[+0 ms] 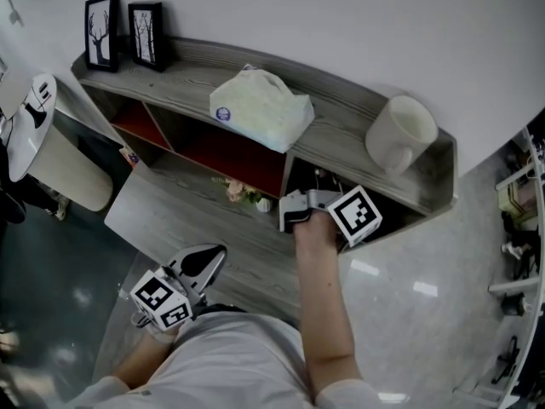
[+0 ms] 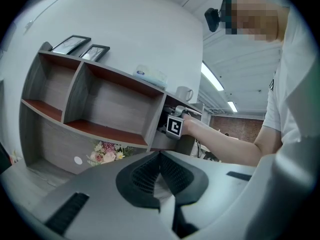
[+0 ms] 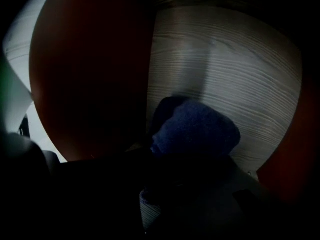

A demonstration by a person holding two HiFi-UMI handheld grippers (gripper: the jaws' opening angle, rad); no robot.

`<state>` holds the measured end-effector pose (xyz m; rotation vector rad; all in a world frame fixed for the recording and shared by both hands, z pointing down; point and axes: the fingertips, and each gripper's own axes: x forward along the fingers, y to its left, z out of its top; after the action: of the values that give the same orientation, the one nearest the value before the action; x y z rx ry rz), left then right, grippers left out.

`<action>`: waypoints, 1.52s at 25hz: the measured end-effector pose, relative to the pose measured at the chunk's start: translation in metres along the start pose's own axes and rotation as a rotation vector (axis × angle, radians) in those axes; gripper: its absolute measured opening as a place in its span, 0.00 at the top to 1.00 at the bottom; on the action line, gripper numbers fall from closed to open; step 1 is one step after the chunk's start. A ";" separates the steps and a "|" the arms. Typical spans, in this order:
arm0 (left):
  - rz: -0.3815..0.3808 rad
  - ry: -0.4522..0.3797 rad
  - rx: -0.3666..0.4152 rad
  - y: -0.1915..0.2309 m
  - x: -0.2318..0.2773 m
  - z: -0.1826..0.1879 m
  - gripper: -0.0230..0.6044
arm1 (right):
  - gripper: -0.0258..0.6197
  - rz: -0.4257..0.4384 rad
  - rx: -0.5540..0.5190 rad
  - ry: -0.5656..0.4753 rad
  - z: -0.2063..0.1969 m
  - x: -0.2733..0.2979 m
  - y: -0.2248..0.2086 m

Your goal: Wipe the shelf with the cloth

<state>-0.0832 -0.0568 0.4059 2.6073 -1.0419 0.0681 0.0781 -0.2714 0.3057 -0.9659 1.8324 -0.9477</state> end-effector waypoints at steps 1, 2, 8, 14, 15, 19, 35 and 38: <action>-0.001 -0.001 0.000 -0.001 0.001 0.000 0.94 | 0.87 0.007 -0.018 0.030 -0.004 0.001 0.004; -0.003 -0.001 0.000 -0.002 0.002 0.000 0.94 | 0.87 0.011 -0.035 0.053 -0.007 0.001 0.008; -0.020 0.004 -0.002 -0.009 0.007 -0.003 0.94 | 0.87 0.024 -0.010 0.096 -0.021 -0.013 0.019; -0.036 0.015 -0.006 -0.017 0.006 -0.008 0.94 | 0.87 0.058 0.021 0.121 -0.035 -0.031 0.025; -0.038 0.018 -0.007 -0.018 0.006 -0.009 0.94 | 0.87 0.056 0.025 0.122 -0.037 -0.035 0.024; -0.044 0.021 -0.007 -0.021 0.005 -0.013 0.94 | 0.88 0.014 0.059 0.130 -0.051 -0.049 0.006; -0.028 0.031 -0.023 -0.017 0.003 -0.019 0.94 | 0.87 -0.256 0.122 0.171 -0.095 -0.089 -0.113; -0.028 0.028 -0.025 -0.016 0.004 -0.019 0.94 | 0.87 -0.343 0.125 0.177 -0.101 -0.100 -0.132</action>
<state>-0.0674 -0.0425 0.4196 2.5907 -0.9901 0.0839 0.0547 -0.2158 0.4899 -1.1712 1.7565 -1.3774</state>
